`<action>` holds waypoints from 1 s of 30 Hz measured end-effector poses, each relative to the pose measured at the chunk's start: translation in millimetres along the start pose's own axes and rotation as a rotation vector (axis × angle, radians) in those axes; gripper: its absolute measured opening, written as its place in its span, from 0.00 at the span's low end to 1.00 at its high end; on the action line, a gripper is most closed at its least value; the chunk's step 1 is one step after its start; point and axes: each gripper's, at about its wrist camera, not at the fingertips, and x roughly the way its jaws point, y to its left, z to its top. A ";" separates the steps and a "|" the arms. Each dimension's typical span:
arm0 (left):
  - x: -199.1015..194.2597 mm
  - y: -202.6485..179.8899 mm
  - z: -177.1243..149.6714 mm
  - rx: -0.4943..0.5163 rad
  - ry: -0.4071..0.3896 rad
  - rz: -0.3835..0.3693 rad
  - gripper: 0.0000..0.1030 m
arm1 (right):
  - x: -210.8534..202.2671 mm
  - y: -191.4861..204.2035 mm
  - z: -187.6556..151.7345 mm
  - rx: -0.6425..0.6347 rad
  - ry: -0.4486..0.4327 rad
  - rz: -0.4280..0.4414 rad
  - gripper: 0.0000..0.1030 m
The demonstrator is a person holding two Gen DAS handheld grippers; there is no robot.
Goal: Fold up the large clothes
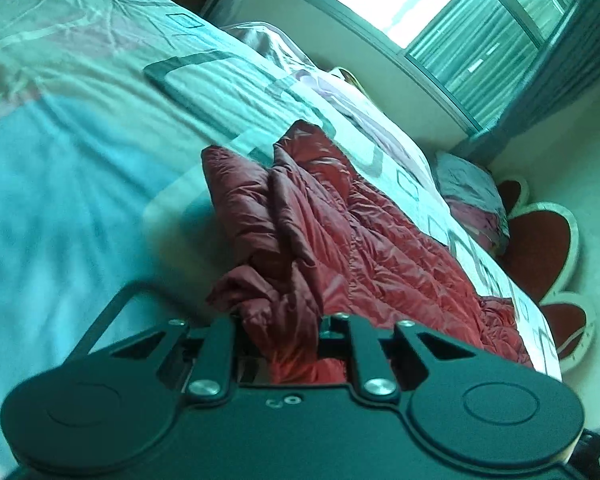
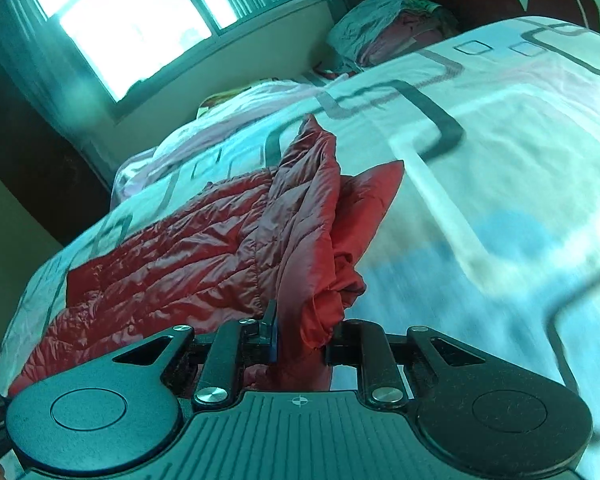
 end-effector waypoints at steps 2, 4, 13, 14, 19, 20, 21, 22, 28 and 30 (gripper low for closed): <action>-17.4 7.0 -13.9 0.014 0.008 -0.005 0.15 | -20.1 -3.9 -18.0 0.006 0.004 -0.002 0.18; -34.4 15.3 -28.1 0.026 0.017 -0.010 0.15 | -40.1 -7.5 -36.1 0.009 0.008 -0.003 0.18; -87.3 48.8 -87.8 0.084 0.041 -0.012 0.15 | -97.1 -33.0 -108.3 0.059 0.051 -0.008 0.18; -86.4 51.1 -92.2 0.096 0.044 -0.006 0.17 | -98.1 -35.2 -111.6 0.064 0.054 -0.010 0.19; -84.8 46.5 -101.3 0.158 0.023 0.051 0.30 | -105.8 -47.5 -115.9 0.080 -0.001 -0.105 0.56; -87.3 46.8 -102.9 0.160 0.017 0.060 0.38 | -109.4 -49.9 -114.8 0.077 -0.018 -0.131 0.62; -89.6 46.9 -104.9 0.160 0.012 0.081 0.46 | -113.0 -53.0 -112.5 0.070 -0.033 -0.146 0.63; -94.0 47.1 -109.1 0.161 0.006 0.107 0.62 | -118.7 -57.5 -114.2 0.065 -0.038 -0.149 0.63; -111.7 55.0 -107.4 0.180 -0.065 0.188 0.69 | -143.3 -52.6 -107.1 -0.017 -0.155 -0.232 0.63; -118.0 54.4 -103.6 0.190 -0.089 0.201 0.67 | -148.1 -43.1 -103.1 -0.055 -0.197 -0.237 0.63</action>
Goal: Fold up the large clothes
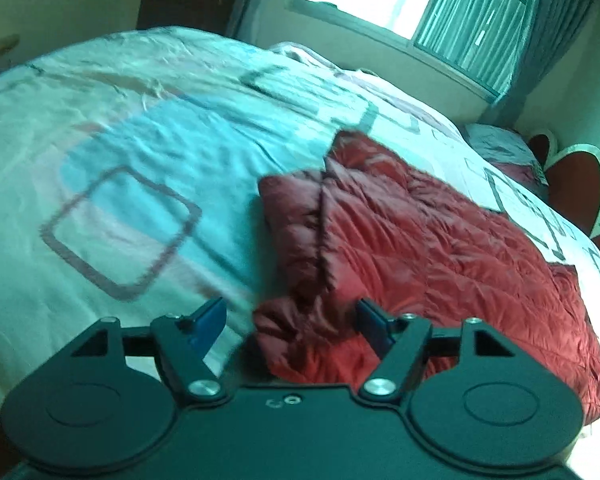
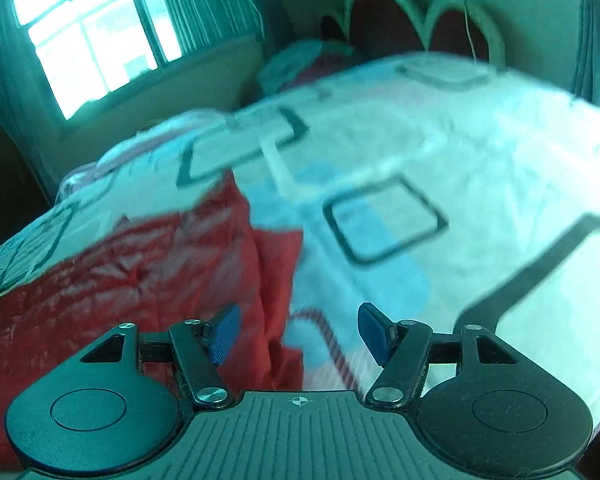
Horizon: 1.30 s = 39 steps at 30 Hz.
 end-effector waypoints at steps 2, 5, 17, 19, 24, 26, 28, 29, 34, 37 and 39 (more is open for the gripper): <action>-7.6 -5.8 7.5 0.031 -0.049 0.014 0.67 | -4.9 13.5 4.2 -0.043 -0.031 0.027 0.62; -18.8 -19.6 16.7 0.087 -0.116 -0.001 0.67 | -4.7 39.6 11.1 -0.114 -0.046 0.082 0.62; 61.6 -94.9 33.5 0.203 0.034 -0.067 0.64 | 62.4 173.4 -2.1 -0.317 0.021 0.287 0.62; 75.2 -96.8 30.8 0.213 0.057 -0.038 0.64 | 75.2 189.2 -8.5 -0.360 0.024 0.277 0.62; 87.6 -100.4 22.3 0.281 0.062 -0.004 0.66 | 113.9 207.0 -30.3 -0.453 0.062 0.209 0.62; 89.9 -98.2 19.9 0.278 0.068 -0.008 0.66 | 129.9 204.7 -42.3 -0.466 0.098 0.188 0.62; 91.8 -96.8 19.1 0.277 0.070 -0.012 0.66 | 137.1 201.8 -50.9 -0.486 0.110 0.178 0.62; 92.3 -96.2 17.8 0.280 0.071 -0.013 0.66 | 140.0 202.3 -53.9 -0.502 0.113 0.171 0.62; 92.3 -95.7 16.2 0.286 0.075 -0.014 0.66 | 144.3 202.3 -54.0 -0.520 0.143 0.169 0.62; 92.3 -95.3 18.4 0.274 0.080 -0.016 0.66 | 133.1 197.3 -37.5 -0.454 0.136 0.192 0.62; 91.9 -96.3 18.6 0.262 0.080 -0.009 0.67 | 126.3 196.0 -32.1 -0.438 0.089 0.200 0.62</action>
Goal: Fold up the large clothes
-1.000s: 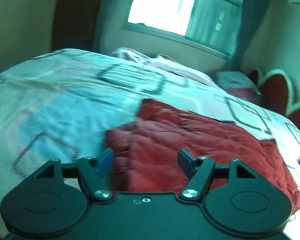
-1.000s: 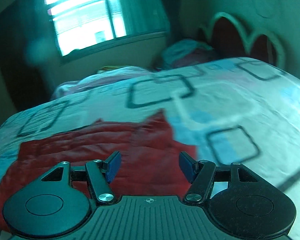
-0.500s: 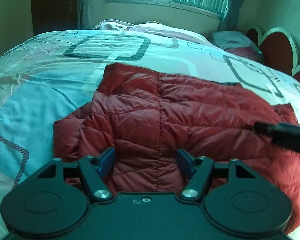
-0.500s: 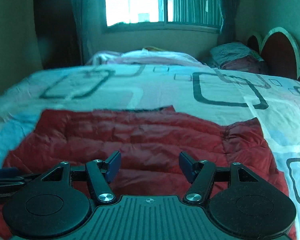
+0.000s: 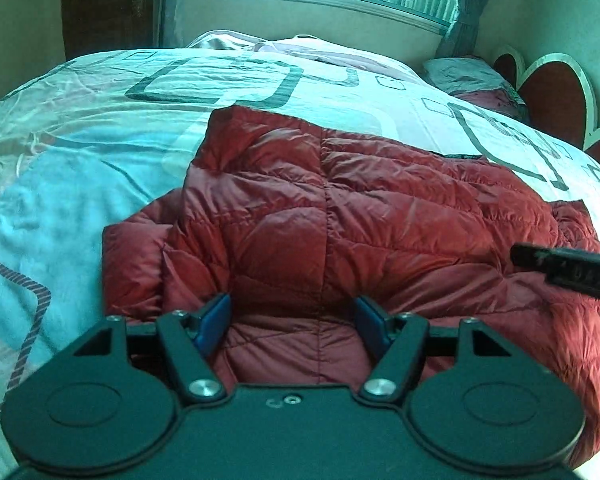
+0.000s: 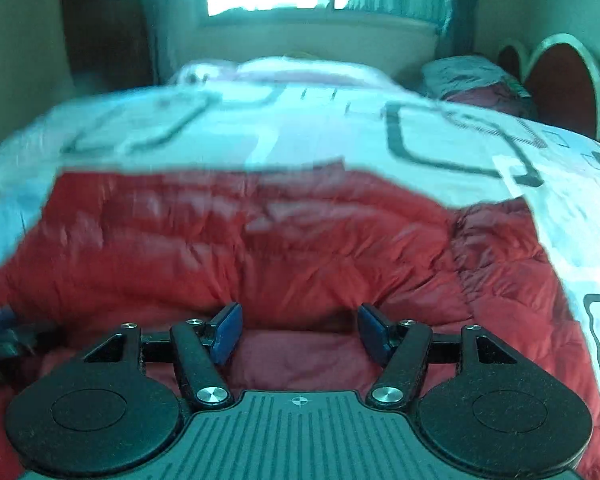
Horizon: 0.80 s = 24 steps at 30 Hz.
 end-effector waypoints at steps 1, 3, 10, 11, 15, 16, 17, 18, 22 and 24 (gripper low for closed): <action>0.2 -0.6 0.1 -0.004 0.000 0.005 0.66 | 2.1 0.5 0.1 -0.016 -0.012 -0.014 0.63; -0.2 -3.9 0.9 -0.007 0.000 0.023 0.66 | 17.8 -0.8 -2.9 -0.039 0.028 0.004 0.63; -31.7 -2.1 7.6 -0.066 -0.022 0.121 0.74 | 34.7 -2.1 -16.2 -0.129 0.033 0.041 0.63; -38.4 0.5 7.7 -0.075 -0.032 0.150 0.78 | 33.1 -4.0 -14.3 -0.129 0.039 0.052 0.63; -51.1 16.7 8.6 -0.135 -0.020 0.195 0.80 | 4.6 -6.0 -1.3 -0.071 -0.005 0.122 0.63; -51.2 20.8 7.8 -0.147 -0.009 0.205 0.81 | -0.9 -4.4 -0.4 -0.071 -0.017 0.134 0.63; -50.5 25.0 6.7 -0.155 -0.002 0.216 0.81 | -4.5 -2.3 0.1 -0.070 -0.017 0.156 0.63; -49.4 28.5 5.7 -0.161 0.001 0.222 0.81 | -4.3 2.0 -1.6 -0.076 -0.001 0.180 0.63; -34.2 46.0 3.2 -0.192 0.044 0.185 0.82 | 5.5 18.4 -14.0 -0.139 0.035 0.145 0.63; -25.1 52.3 0.9 -0.196 0.061 0.148 0.83 | -7.7 20.6 -10.0 -0.128 0.026 0.150 0.62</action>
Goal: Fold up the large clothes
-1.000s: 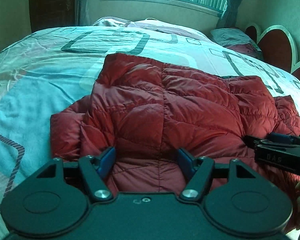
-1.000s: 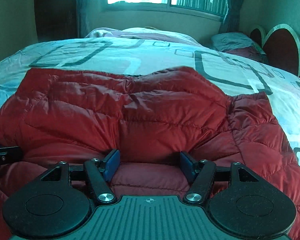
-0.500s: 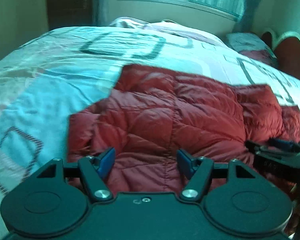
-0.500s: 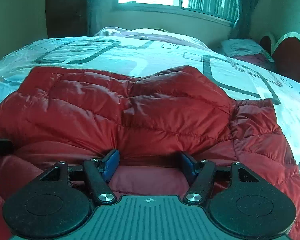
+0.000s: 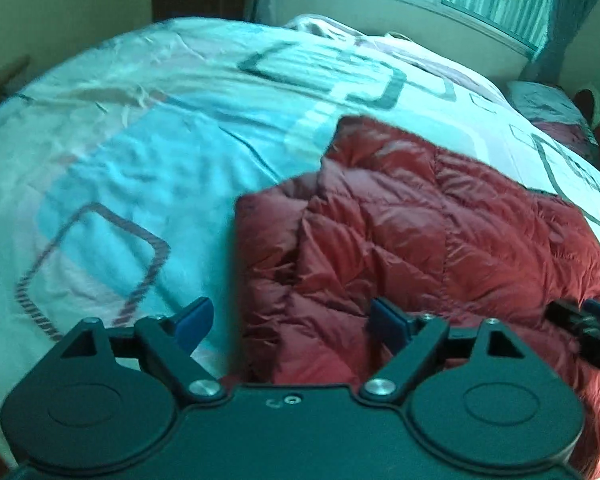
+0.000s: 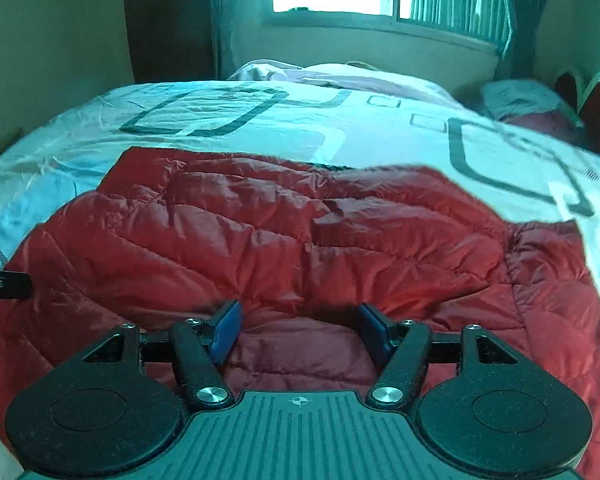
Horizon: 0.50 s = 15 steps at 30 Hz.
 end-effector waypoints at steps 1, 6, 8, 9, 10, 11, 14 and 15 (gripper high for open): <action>3.0 3.4 -0.7 -0.009 0.006 -0.023 0.82 | -7.7 2.2 0.4 -0.004 -0.009 0.002 0.62; 17.9 18.9 -4.9 -0.084 0.021 -0.158 0.74 | 2.5 9.0 -19.7 -0.042 0.049 -0.045 0.62; 18.9 20.0 -5.4 -0.088 0.018 -0.183 0.64 | 10.8 10.4 -20.8 -0.029 0.069 -0.050 0.63; 19.2 21.5 -5.4 -0.100 0.020 -0.203 0.55 | 15.0 11.0 -20.5 -0.026 0.077 -0.049 0.63; 19.4 23.4 -5.4 -0.124 0.024 -0.233 0.36 | 17.9 10.8 -21.2 -0.022 0.081 -0.046 0.63; 20.1 25.3 -4.8 -0.155 0.038 -0.272 0.23 | 20.7 10.5 -21.3 -0.017 0.083 -0.042 0.63; 10.8 16.5 -2.5 -0.155 0.006 -0.278 0.13 | 23.5 8.7 -22.5 -0.008 0.086 -0.035 0.64; 5.9 13.6 -1.9 -0.155 -0.009 -0.282 0.12 | 24.1 7.3 -21.9 -0.002 0.088 -0.031 0.64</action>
